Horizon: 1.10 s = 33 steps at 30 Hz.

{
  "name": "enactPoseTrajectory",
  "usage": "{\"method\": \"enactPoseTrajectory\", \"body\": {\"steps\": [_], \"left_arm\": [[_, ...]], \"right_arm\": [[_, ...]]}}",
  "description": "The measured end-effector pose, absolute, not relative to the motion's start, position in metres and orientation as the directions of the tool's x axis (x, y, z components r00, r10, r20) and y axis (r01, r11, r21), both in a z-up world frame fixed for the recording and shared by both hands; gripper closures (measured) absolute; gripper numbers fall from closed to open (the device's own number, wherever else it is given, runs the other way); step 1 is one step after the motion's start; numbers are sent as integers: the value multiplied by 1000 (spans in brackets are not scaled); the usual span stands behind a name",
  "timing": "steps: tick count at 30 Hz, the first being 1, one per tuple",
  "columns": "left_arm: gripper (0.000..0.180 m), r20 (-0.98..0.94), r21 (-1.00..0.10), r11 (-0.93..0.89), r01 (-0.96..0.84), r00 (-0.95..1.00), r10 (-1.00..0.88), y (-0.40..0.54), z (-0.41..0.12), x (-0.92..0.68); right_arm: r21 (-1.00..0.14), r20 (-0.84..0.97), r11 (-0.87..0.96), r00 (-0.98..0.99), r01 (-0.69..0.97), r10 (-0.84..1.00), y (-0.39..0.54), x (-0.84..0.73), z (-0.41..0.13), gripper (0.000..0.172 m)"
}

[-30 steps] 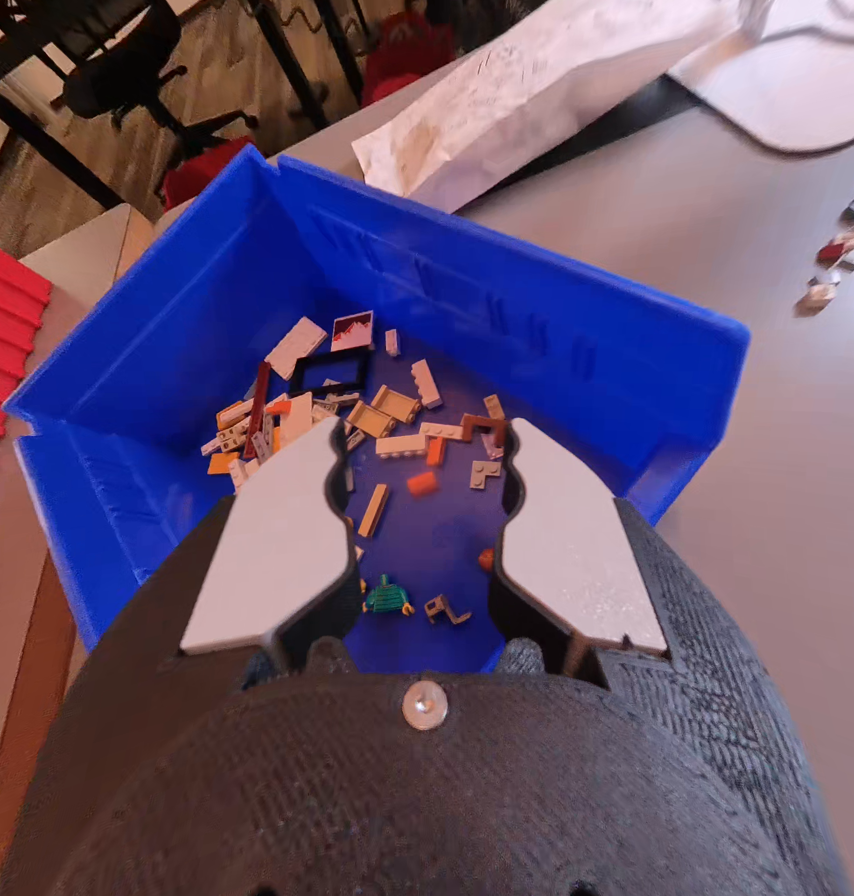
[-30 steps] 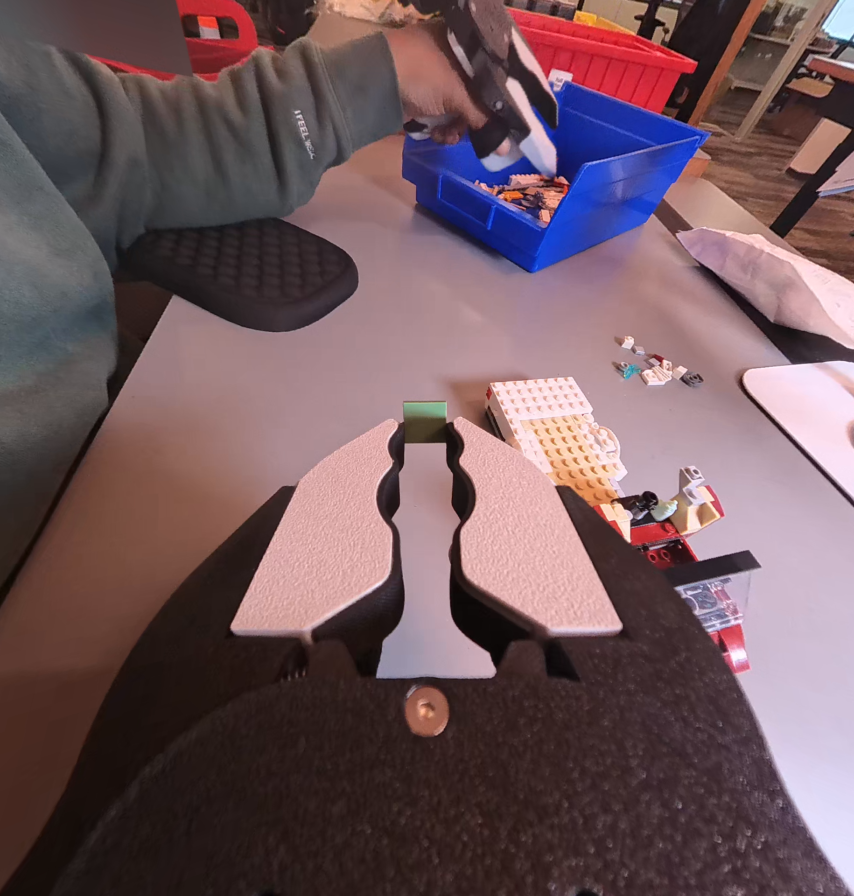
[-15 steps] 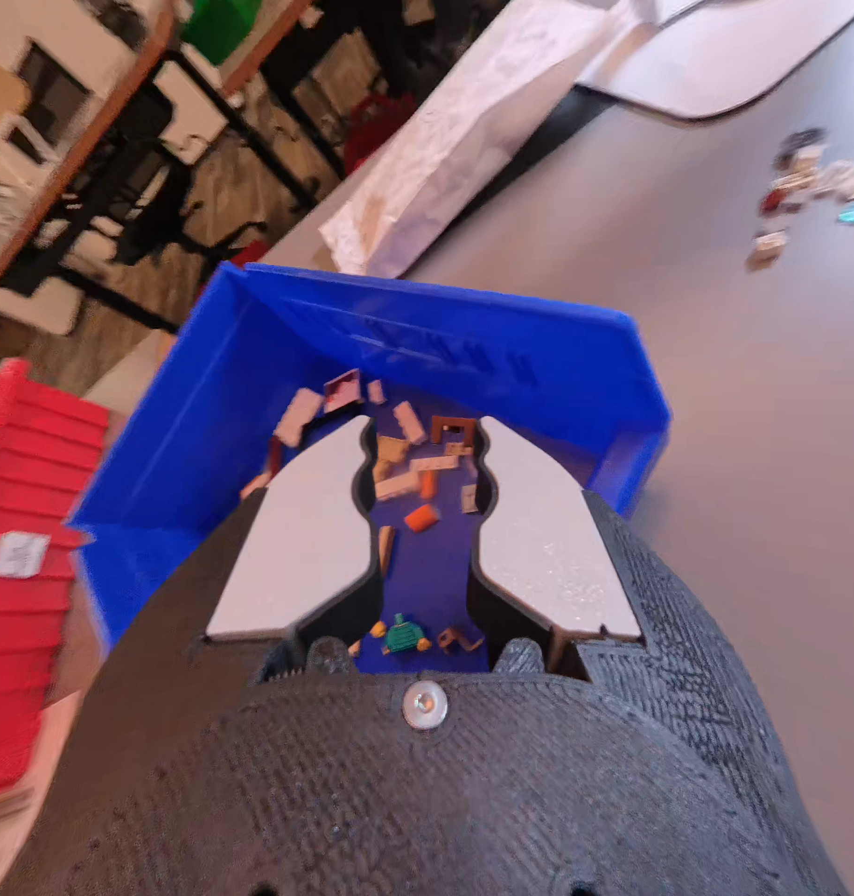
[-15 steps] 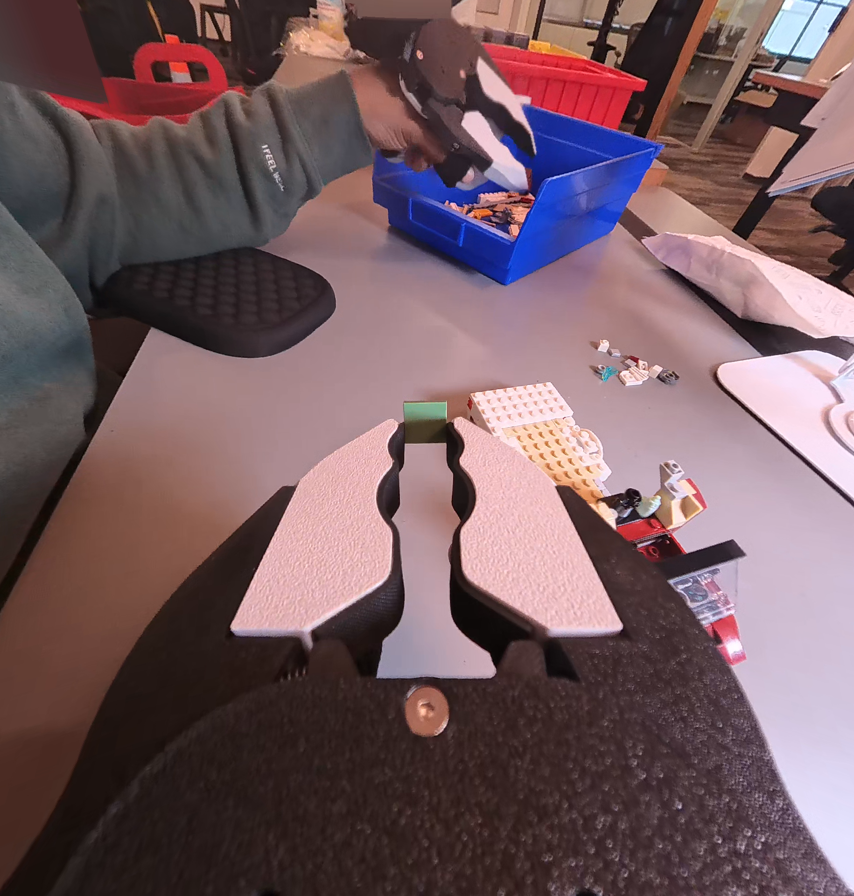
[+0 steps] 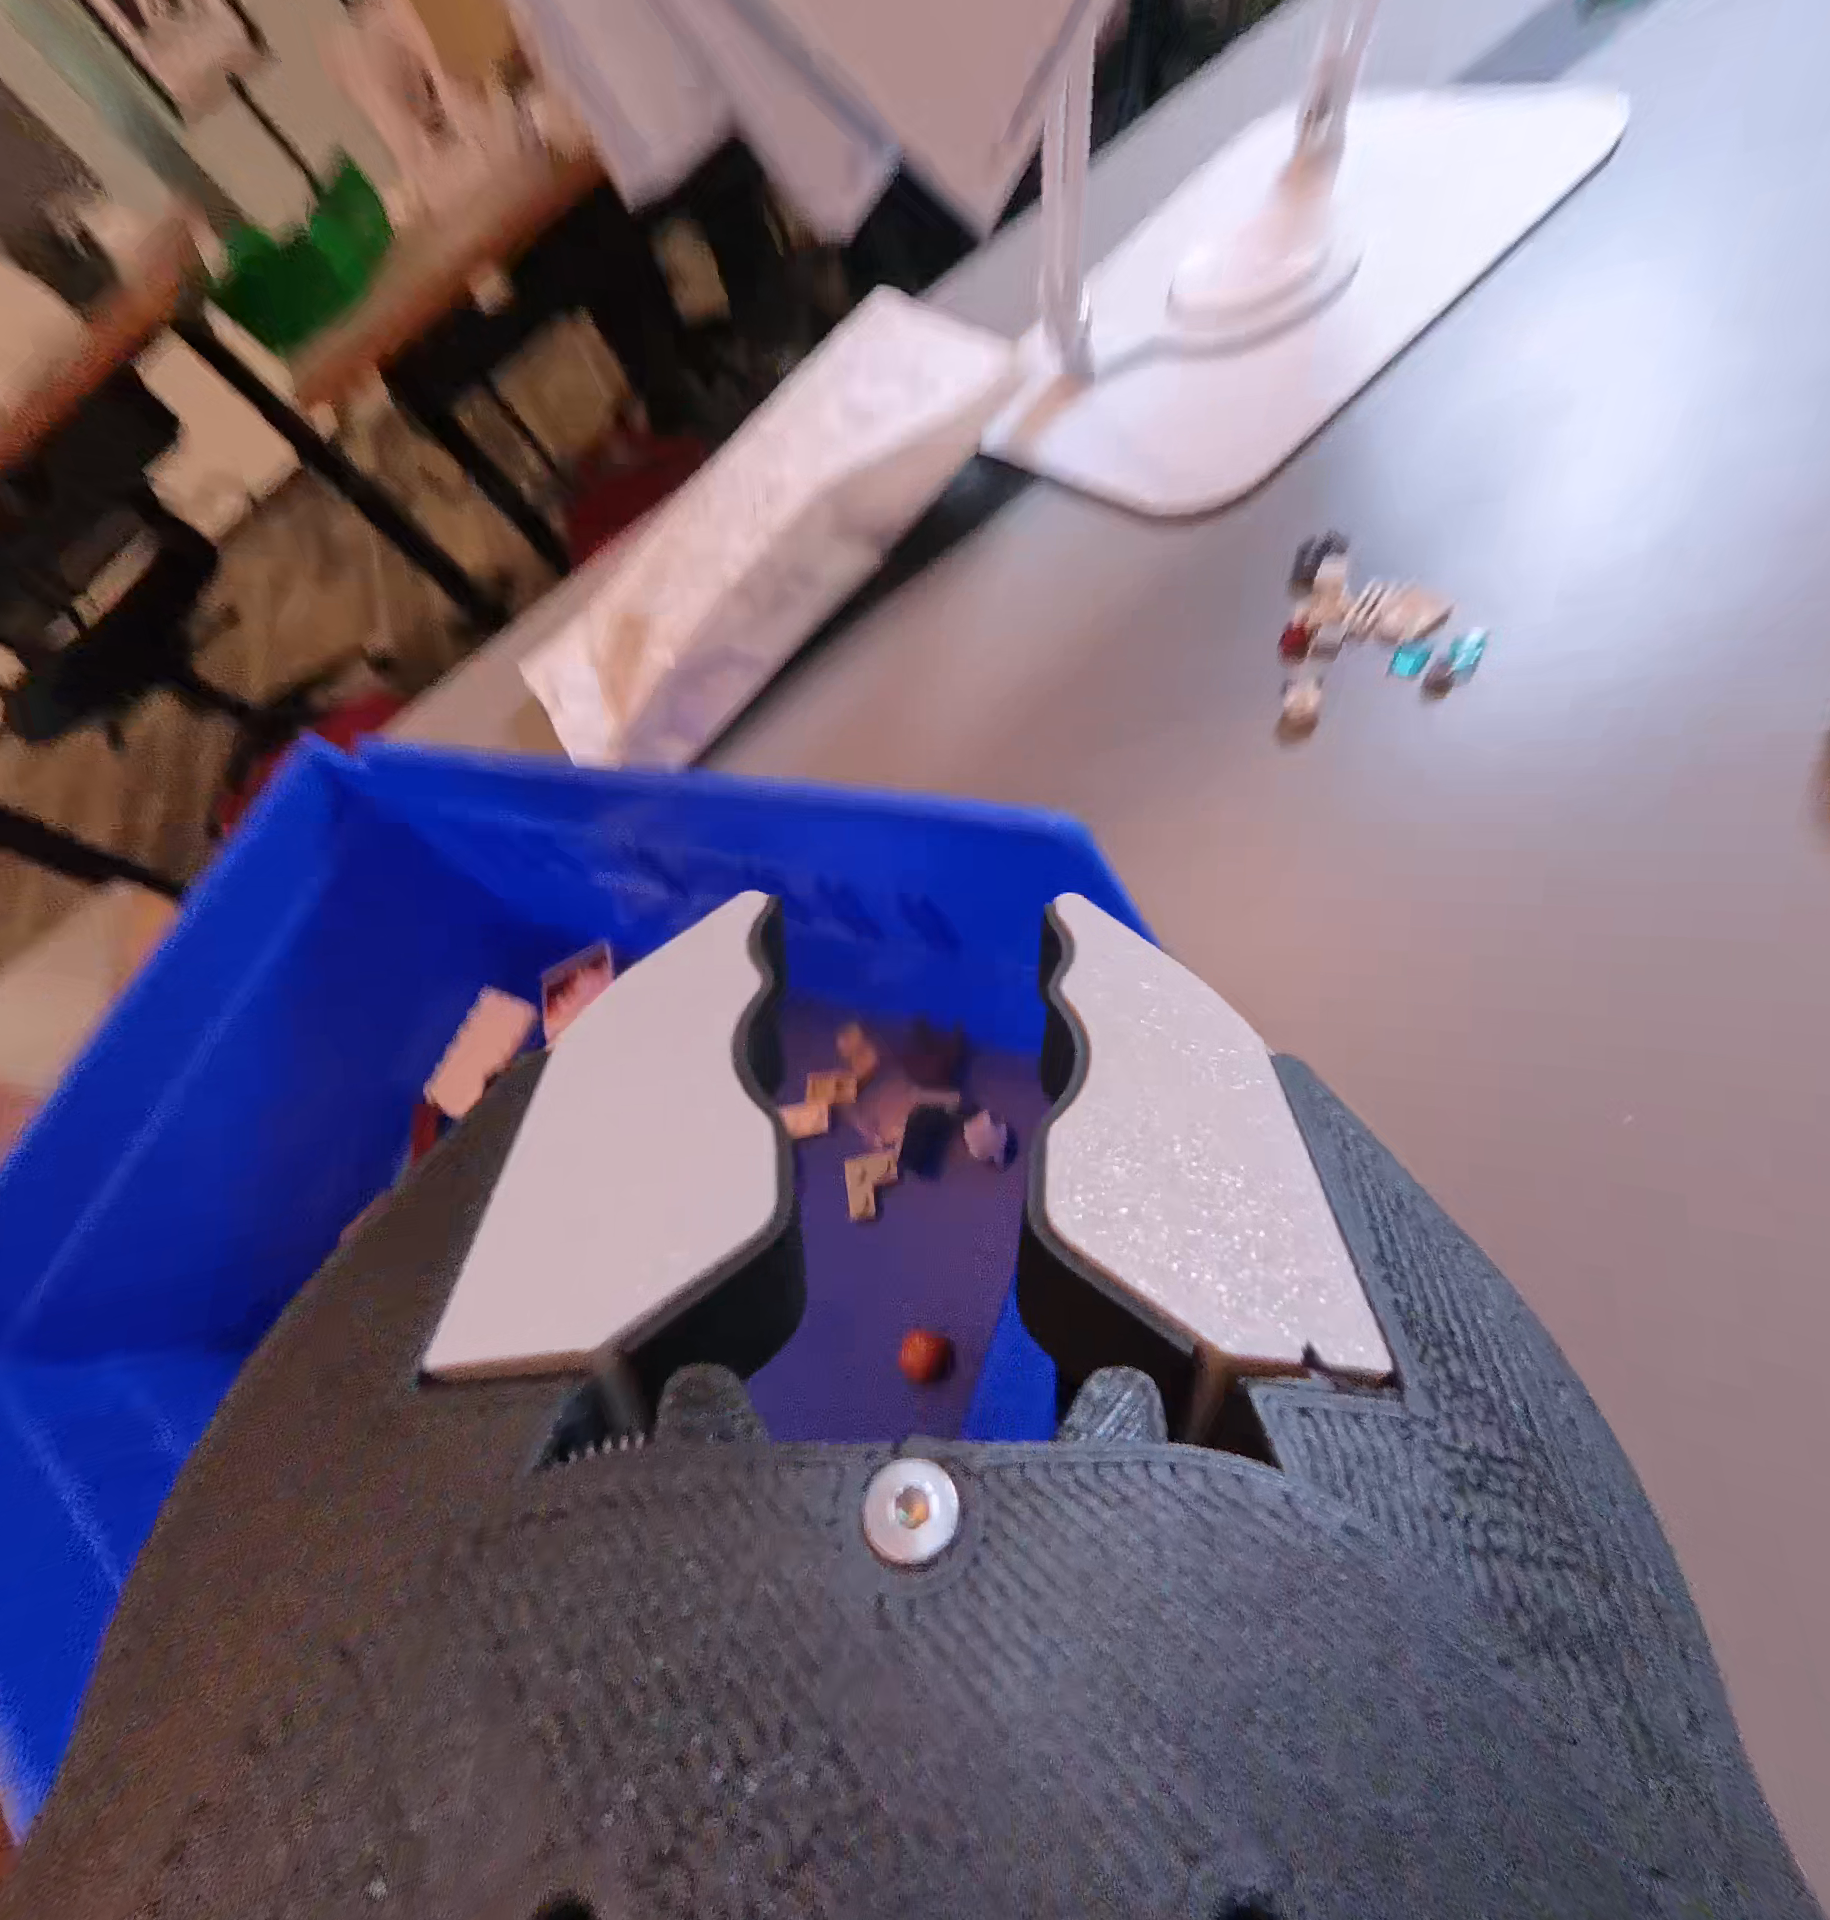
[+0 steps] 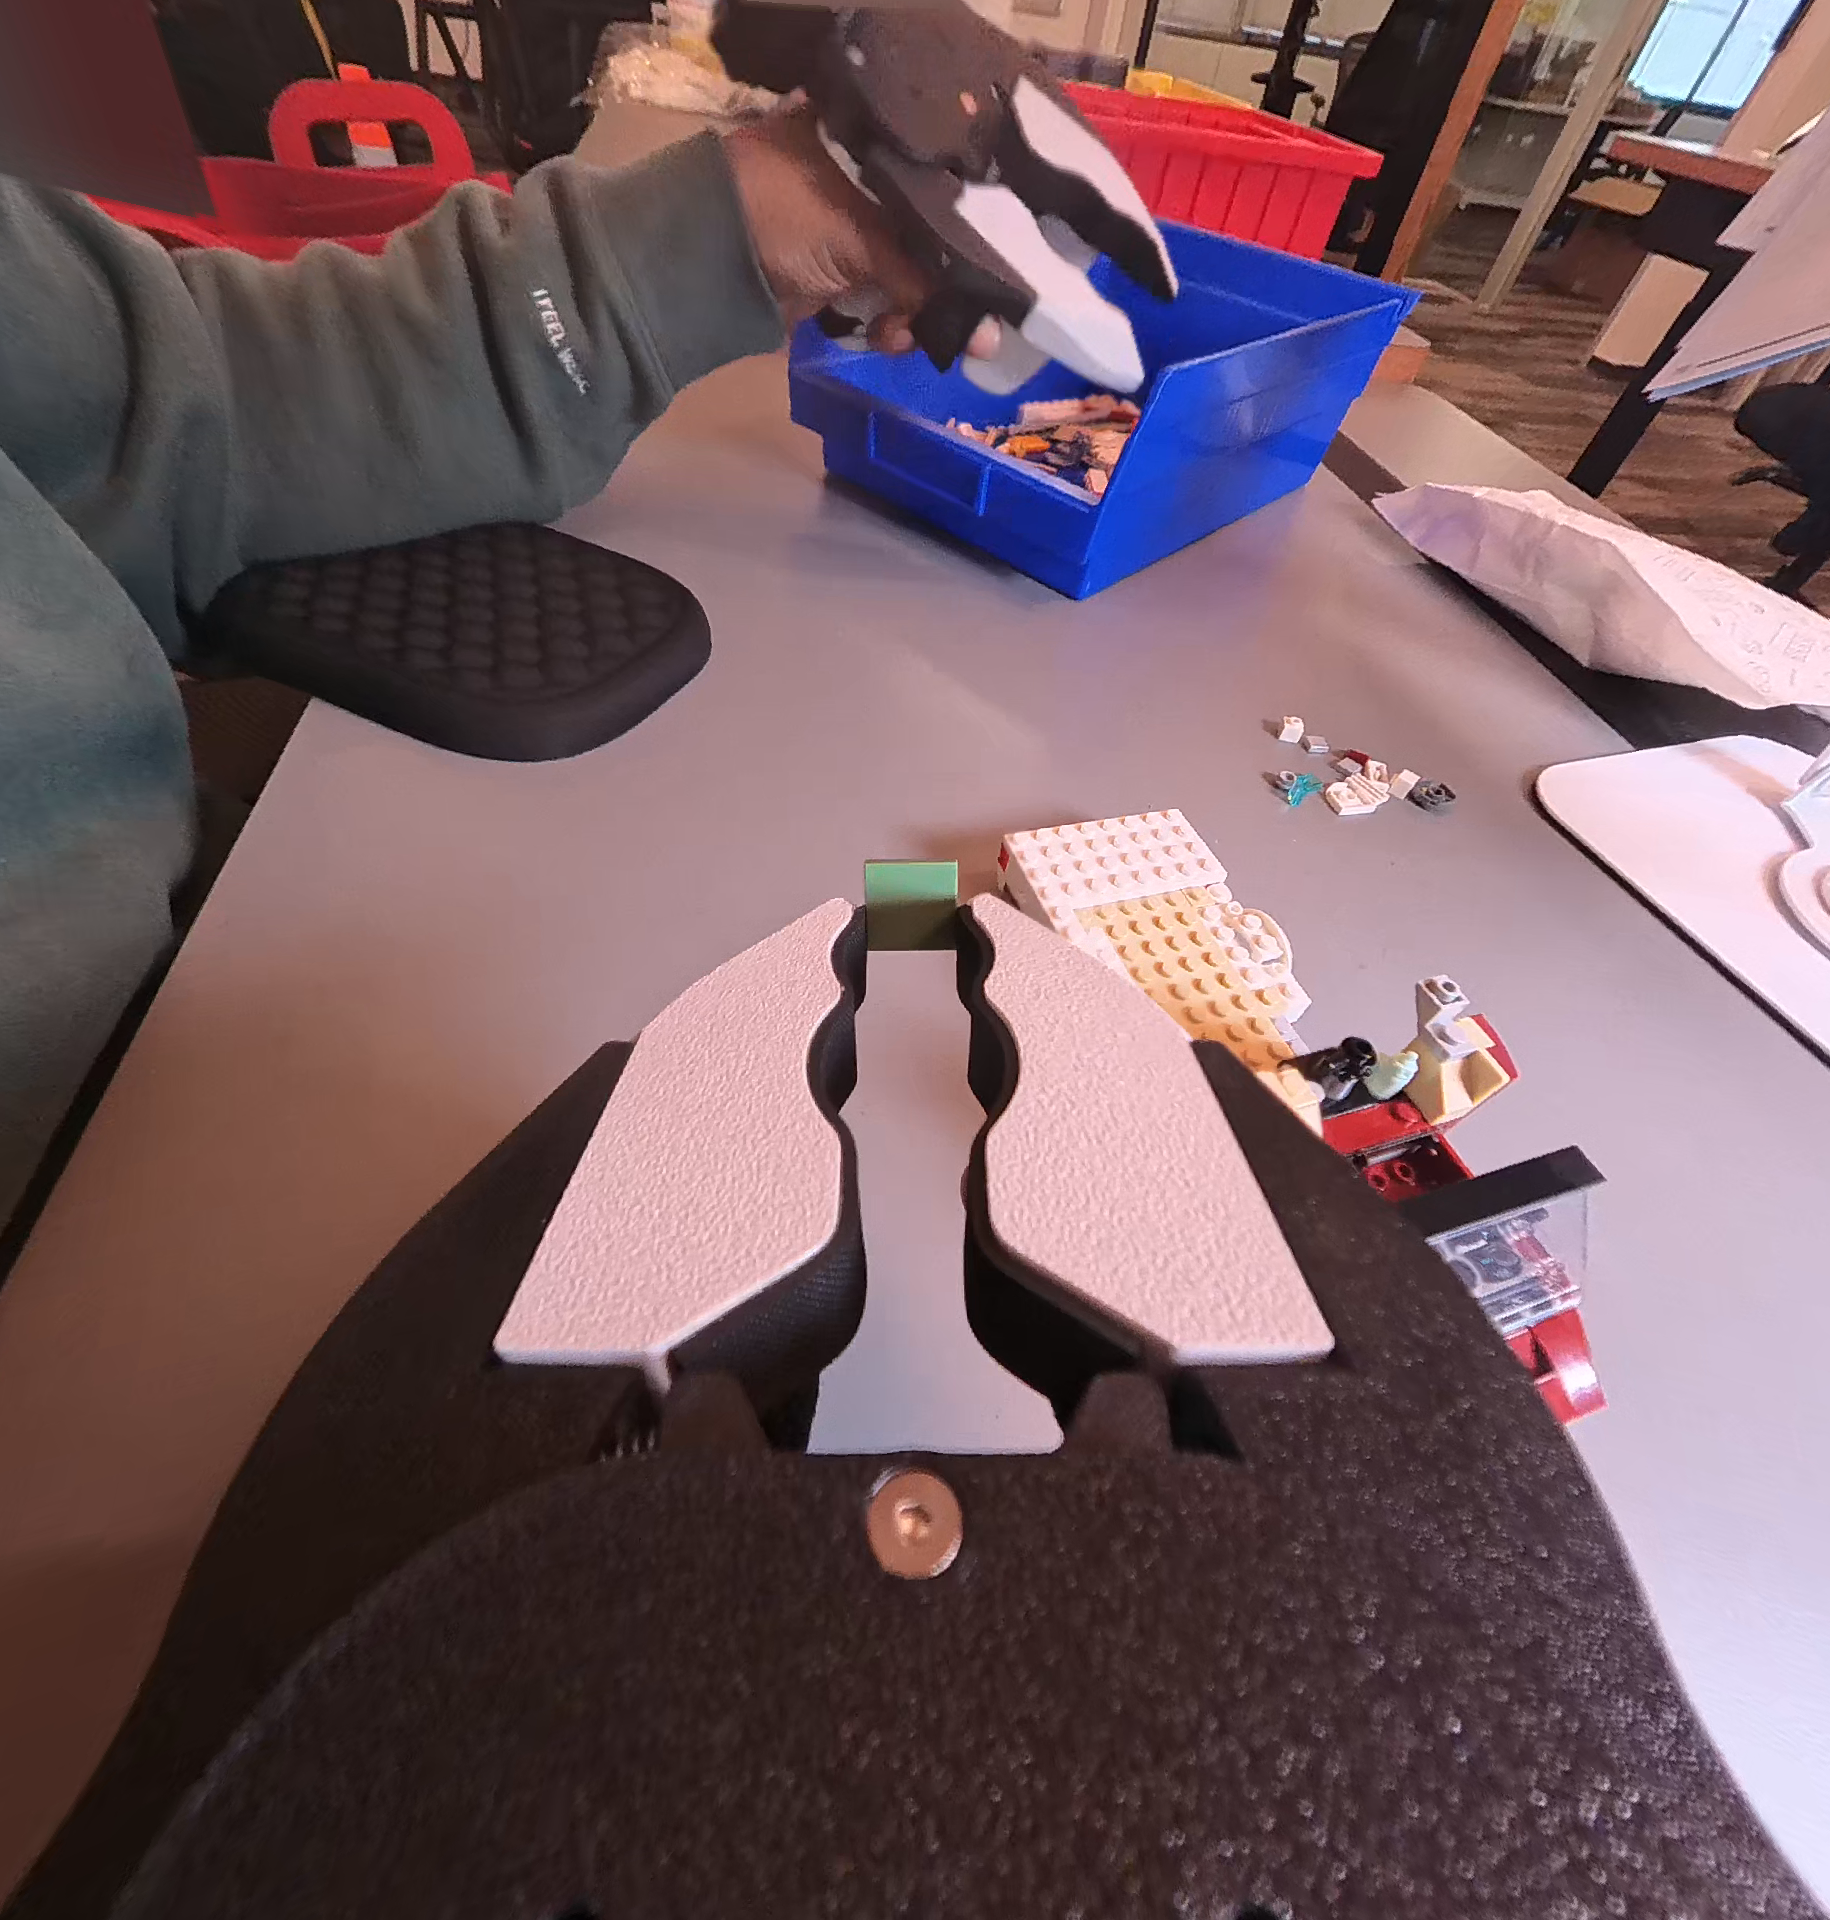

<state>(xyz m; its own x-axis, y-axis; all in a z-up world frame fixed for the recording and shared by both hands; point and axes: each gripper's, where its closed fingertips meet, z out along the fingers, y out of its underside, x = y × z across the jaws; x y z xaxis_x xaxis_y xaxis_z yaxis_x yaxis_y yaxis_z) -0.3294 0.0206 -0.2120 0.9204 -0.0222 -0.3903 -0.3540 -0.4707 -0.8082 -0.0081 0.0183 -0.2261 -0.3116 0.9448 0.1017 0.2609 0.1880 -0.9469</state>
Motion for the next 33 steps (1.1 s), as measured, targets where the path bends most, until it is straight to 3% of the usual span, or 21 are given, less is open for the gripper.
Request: {"method": "enactPoseTrajectory", "body": {"steps": [1,4,6,9,13,20,27,33], "left_arm": [[141,-404,-836,-386,-391,913,-49,22,-195,-316],[156,-391,-892,-88,-444,854,-344,19,-160,-224],[159,-422,-885,94,-456,699,-578,5,-158,-145],[157,-515,-825,242,-511,502,-695,-6,-172,-61],[154,-629,-728,355,-586,366,-686,-6,-189,-8],[159,-746,-612,420,-670,314,-587,-1,-195,2],[164,-744,-618,428,-660,316,-588,-5,-194,0],[164,-695,-705,359,-611,497,-519,10,-164,-44]], "right_arm": [[-949,100,183,-306,255,947,19,-8,-225,155],[-958,87,160,-290,238,953,21,-10,-221,155],[-968,35,106,-297,226,954,19,-12,-219,155],[-977,-135,-69,-334,201,933,12,-14,-209,155],[-938,-344,-285,-418,200,841,-1,-13,-195,155],[-874,-485,-414,-513,255,708,-17,-10,-189,156],[-858,-512,-430,-531,281,675,-22,-10,-190,154],[-870,-492,-432,-458,236,740,1,-10,-186,144]]}}
